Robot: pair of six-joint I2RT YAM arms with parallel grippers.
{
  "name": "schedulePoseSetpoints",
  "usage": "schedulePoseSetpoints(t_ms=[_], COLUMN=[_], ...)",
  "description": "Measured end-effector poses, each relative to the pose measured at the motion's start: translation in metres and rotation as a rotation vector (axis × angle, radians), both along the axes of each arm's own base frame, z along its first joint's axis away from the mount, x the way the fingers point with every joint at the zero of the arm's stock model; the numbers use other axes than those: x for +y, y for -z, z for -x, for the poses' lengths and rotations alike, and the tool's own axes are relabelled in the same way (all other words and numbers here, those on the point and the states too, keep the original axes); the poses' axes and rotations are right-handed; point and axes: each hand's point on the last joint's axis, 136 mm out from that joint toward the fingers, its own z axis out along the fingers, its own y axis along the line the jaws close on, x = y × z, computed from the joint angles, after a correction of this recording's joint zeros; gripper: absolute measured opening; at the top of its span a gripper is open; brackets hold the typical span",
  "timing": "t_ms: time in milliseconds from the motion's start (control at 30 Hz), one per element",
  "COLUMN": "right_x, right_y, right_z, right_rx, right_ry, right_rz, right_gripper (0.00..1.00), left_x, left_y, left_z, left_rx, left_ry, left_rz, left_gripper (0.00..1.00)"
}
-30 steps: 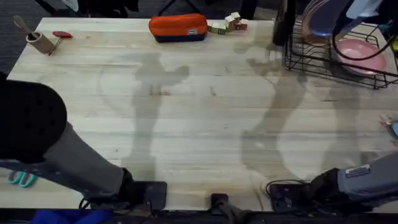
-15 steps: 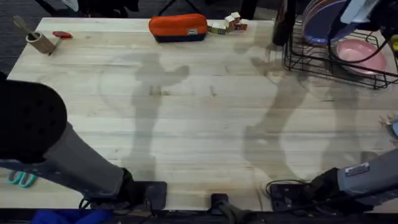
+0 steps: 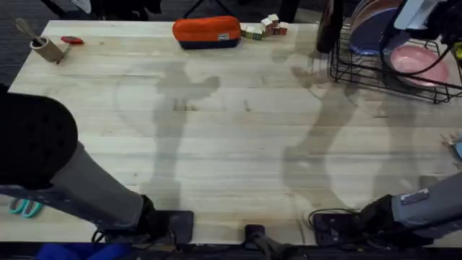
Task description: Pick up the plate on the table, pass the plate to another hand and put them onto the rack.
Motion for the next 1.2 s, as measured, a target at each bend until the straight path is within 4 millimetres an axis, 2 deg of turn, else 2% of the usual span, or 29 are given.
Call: schedulePoseSetpoints(t_ms=[400, 600, 933, 1033, 1200], right_x=[-0.001, -0.003, -0.003, -0.001, 0.006], right_y=[-0.005, -0.016, -0.021, -0.034, -0.069], right_z=[-0.002, -0.006, -0.006, -0.002, 0.012], right_rx=[-0.023, -0.067, -0.078, -0.097, -0.132], right_ry=[0.0, 0.0, 0.006, 0.016, 0.041], right_rz=[0.011, 0.032, 0.024, 0.005, -0.049], right_gripper=[0.289, 0.306, 0.332, 0.332, 0.335], left_x=[0.0, 0.0, 0.0, 0.0, 0.0], left_y=[0.003, 0.003, 0.003, 0.002, 0.002], left_z=[0.004, 0.004, 0.004, 0.003, 0.003], left_rx=[0.019, 0.019, 0.018, 0.018, 0.018], left_ry=[0.0, 0.0, 0.0, 0.0, 0.0], left_rz=[0.001, 0.001, 0.001, 0.001, 0.001], left_gripper=[0.993, 0.993, 0.994, 0.995, 0.994])
